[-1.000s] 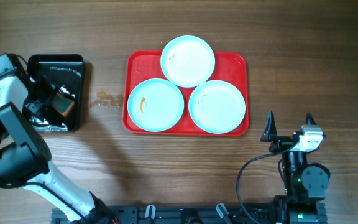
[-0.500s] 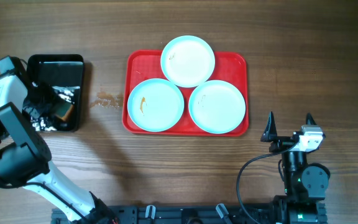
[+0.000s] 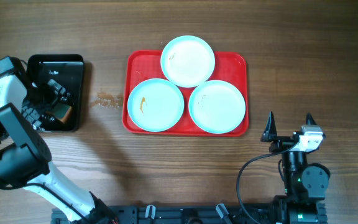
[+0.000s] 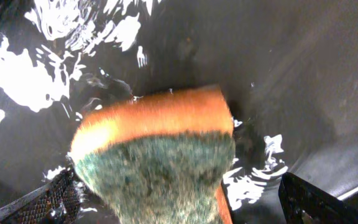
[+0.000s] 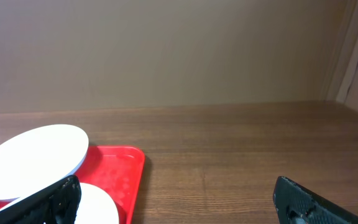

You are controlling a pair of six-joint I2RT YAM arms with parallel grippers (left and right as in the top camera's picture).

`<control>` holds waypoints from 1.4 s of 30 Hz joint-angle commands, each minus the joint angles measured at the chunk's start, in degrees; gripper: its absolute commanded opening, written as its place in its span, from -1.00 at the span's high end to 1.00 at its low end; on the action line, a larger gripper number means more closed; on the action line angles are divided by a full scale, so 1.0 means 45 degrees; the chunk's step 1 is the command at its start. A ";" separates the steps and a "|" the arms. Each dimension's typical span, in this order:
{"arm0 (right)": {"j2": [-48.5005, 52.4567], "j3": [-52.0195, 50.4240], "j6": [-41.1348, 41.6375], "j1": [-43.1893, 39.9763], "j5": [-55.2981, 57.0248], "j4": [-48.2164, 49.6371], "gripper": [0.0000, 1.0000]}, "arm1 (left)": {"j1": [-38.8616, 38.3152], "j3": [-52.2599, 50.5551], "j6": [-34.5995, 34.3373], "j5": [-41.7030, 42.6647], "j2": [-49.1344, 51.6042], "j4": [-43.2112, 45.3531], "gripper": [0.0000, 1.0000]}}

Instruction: Clean dirty plates on tray and stack at the side

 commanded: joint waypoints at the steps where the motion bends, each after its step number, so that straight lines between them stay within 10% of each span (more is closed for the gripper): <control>1: -0.0034 -0.0015 -0.0223 -0.0073 0.0029 0.0068 -0.99 | 0.0049 -0.0243 0.0019 0.0889 0.0340 -0.0423 -1.00; 4: -0.0034 -0.0015 -0.0219 -0.0073 0.0029 0.0068 -0.99 | 0.0049 -0.0243 0.0019 0.0889 0.0340 -0.0656 -0.93; 8: -0.0034 -0.0015 -0.0223 -0.0073 0.0029 0.0068 -1.00 | 0.0049 -0.0253 0.0015 0.0889 0.0340 -0.0889 0.21; 12: -0.0034 -0.0015 -0.0223 -0.0073 0.0029 0.0068 -0.99 | 0.0049 -0.0253 0.0015 0.0889 0.0340 -0.0884 0.92; 18: -0.0034 -0.0015 -0.0219 -0.0073 0.0029 0.0068 -1.00 | 0.0049 -0.0253 0.0019 0.0889 0.0340 -0.0379 0.89; 19: -0.0034 -0.0015 -0.0223 -0.0073 0.0029 0.0068 -0.99 | 0.0049 -0.0253 0.0019 0.0889 0.0340 -0.0262 0.47; 21: -0.0034 -0.0015 -0.0223 -0.0073 0.0029 0.0068 -0.99 | 0.0049 -0.0253 0.0024 0.0889 0.0340 -0.0058 -1.00; 32: -0.0034 -0.0015 -0.0219 -0.0073 0.0029 0.0068 -1.00 | 0.0049 -0.0253 0.0019 0.0942 0.0340 -0.1166 -0.94; 42: -0.0034 -0.0015 -0.0223 -0.0073 0.0029 0.0068 -1.00 | 0.0049 -0.0253 0.0019 0.1117 0.0340 -0.1146 0.92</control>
